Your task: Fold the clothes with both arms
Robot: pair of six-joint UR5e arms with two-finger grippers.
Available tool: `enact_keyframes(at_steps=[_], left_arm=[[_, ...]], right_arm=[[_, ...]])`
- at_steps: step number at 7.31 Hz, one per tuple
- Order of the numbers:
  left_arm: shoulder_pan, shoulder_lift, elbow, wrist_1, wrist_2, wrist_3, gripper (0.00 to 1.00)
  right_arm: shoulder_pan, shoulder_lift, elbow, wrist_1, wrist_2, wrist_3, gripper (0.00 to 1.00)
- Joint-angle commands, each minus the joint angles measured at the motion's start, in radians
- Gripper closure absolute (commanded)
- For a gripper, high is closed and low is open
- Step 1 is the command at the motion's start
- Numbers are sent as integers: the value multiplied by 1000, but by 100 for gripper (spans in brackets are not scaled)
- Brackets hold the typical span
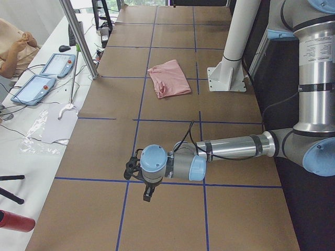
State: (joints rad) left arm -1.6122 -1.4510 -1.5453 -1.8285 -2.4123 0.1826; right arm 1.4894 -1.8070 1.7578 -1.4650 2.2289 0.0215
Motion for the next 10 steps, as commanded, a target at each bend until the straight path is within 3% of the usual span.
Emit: enact_keyframes(at_steps=[1, 10], left_arm=[[0, 11, -4, 0, -1, 0, 0], [2, 26, -7, 0, 24, 0, 0]], right_arm=[[0, -2, 2, 0, 0, -2, 0], [8, 0, 12, 2, 0, 9, 0]])
